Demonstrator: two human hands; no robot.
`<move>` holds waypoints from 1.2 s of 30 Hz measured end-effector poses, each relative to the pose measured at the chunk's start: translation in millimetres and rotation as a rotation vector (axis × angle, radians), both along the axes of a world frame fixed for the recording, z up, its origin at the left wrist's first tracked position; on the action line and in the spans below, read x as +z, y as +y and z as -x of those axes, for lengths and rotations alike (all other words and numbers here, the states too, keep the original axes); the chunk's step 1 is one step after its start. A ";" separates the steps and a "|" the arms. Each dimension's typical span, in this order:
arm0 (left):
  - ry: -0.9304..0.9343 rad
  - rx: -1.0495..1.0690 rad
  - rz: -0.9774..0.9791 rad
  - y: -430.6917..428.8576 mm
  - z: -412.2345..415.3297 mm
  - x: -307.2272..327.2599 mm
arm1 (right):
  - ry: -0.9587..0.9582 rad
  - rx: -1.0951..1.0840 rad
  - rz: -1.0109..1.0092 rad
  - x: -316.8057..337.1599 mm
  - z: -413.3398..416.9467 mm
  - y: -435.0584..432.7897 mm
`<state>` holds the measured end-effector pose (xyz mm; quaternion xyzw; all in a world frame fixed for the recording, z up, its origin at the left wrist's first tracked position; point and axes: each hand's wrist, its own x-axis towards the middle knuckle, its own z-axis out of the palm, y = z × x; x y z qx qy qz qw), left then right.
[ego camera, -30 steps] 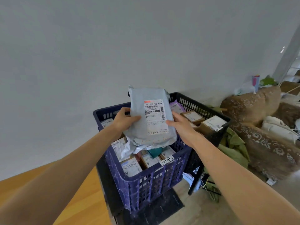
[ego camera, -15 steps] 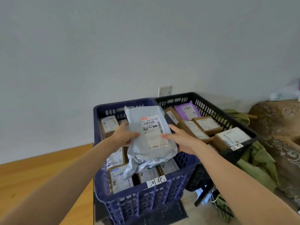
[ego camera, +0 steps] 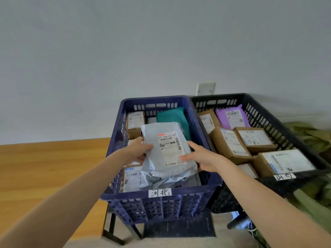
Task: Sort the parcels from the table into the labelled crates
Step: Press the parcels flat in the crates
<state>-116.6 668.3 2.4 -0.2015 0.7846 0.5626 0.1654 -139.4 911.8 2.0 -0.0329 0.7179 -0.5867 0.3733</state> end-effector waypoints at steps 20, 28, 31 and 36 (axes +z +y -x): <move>0.374 -0.524 0.719 -16.5 62.9 14.3 | -0.002 -0.117 -0.432 -20.4 -22.6 -7.0; 0.351 -0.657 0.775 -17.5 83.7 3.1 | -0.068 -0.228 -0.381 -23.5 -34.4 -21.8; 0.396 -0.607 0.725 -23.3 80.6 1.5 | -0.056 -0.343 -0.294 -19.6 -32.9 -27.8; 0.388 -0.475 0.572 -34.4 68.6 5.4 | 0.007 -0.564 -0.195 -7.5 -20.7 -32.0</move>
